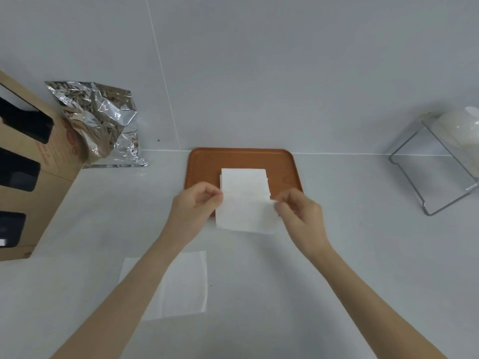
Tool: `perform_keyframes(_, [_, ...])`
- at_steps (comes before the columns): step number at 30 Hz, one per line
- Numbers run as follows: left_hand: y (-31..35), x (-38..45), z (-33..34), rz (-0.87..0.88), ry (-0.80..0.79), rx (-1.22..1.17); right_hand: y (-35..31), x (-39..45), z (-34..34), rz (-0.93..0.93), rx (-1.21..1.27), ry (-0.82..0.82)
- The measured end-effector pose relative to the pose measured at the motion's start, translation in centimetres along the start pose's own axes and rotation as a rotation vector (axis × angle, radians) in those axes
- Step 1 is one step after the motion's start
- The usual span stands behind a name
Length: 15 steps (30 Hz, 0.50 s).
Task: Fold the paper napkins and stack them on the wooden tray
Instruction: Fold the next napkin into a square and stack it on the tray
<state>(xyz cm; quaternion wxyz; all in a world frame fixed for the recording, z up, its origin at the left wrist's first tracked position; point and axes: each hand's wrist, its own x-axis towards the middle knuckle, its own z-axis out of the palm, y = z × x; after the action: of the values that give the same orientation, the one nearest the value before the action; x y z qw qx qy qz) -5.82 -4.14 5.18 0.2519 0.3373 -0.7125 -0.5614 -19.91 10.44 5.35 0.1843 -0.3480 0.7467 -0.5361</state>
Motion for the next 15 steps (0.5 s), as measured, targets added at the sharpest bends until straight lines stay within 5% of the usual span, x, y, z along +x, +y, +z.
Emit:
perform_keyframes(7, [-0.4,8.9,0.5,-0.131,0.024,-0.003,1.5,9.4,1.9,0.257,0.121,0.078])
perform_keyframes(15, [-5.0,14.3,2.6,-0.179,0.030,0.272,7.1,14.0,3.8,0.305,-0.182,0.005])
